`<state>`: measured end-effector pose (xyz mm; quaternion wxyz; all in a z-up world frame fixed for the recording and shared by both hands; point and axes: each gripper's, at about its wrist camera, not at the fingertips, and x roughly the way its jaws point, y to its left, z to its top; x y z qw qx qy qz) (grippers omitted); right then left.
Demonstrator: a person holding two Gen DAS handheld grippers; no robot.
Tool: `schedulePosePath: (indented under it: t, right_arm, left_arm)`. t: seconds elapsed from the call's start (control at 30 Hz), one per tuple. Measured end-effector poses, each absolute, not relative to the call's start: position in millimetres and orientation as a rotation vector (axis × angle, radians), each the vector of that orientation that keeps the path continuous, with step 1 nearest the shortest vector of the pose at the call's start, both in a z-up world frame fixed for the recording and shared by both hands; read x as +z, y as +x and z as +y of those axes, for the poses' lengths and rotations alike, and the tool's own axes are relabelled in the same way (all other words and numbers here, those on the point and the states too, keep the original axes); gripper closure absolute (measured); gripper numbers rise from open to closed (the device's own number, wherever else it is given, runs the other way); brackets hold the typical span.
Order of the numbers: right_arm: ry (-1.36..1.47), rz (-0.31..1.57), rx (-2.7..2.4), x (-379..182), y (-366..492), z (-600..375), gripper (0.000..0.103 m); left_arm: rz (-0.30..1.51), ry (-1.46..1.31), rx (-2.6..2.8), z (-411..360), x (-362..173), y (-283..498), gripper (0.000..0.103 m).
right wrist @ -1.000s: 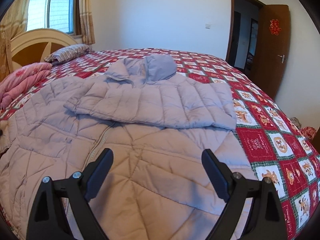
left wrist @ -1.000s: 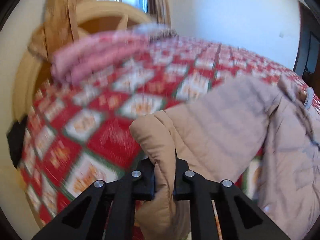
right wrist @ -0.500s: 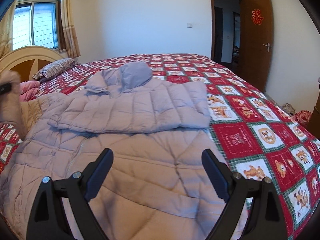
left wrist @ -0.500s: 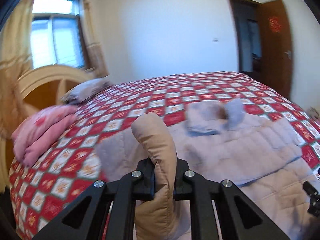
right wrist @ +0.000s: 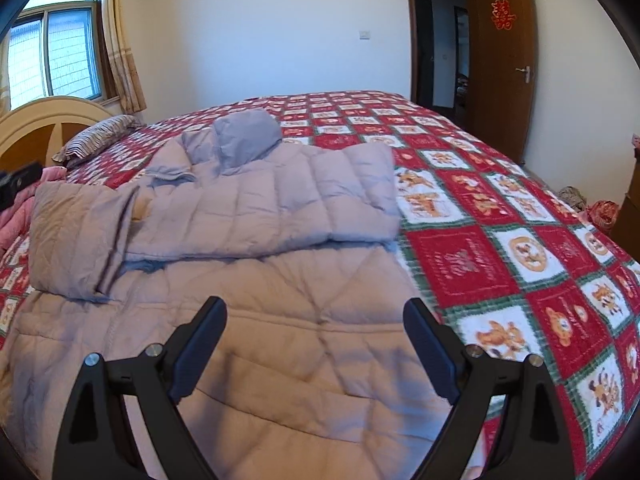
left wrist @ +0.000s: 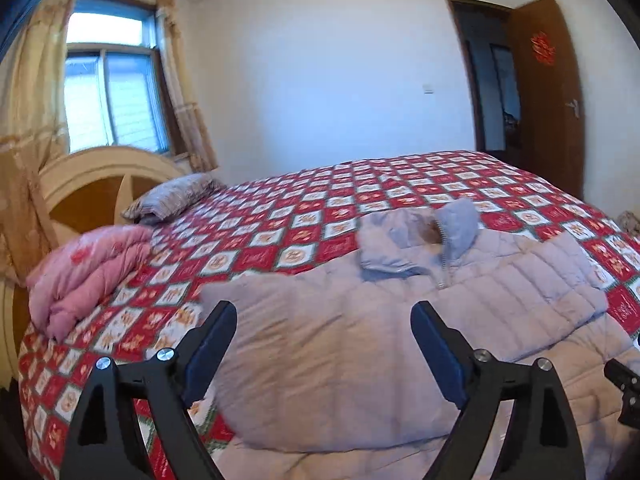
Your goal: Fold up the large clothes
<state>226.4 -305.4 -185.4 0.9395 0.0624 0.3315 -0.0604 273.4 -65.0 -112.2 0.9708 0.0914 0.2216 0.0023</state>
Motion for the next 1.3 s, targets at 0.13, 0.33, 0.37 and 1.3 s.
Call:
schedulePosePath:
  t: [0.13,0.33,0.37,1.3]
  right_arm:
    - [0.118,0.676,-0.067,-178,243,-282,0.011]
    - [0.100,0.680,0.044,-168,277,-233,0.011]
    - [0.113,0.687,0.077,-168,284,-224,0.011]
    - [0.096,0.790,0.073,-173,288,-253,0.093]
  left_arm:
    - [0.526,0.146,0.087,-22,-134,287,0.014]
    - [0.627,0.086,0.180,25,-168,301,0.014]
    - [0.642,0.082,0.207,33,-174,303,0.014]
    - [0.740,0.019,0.203,66,-174,316,0.014]
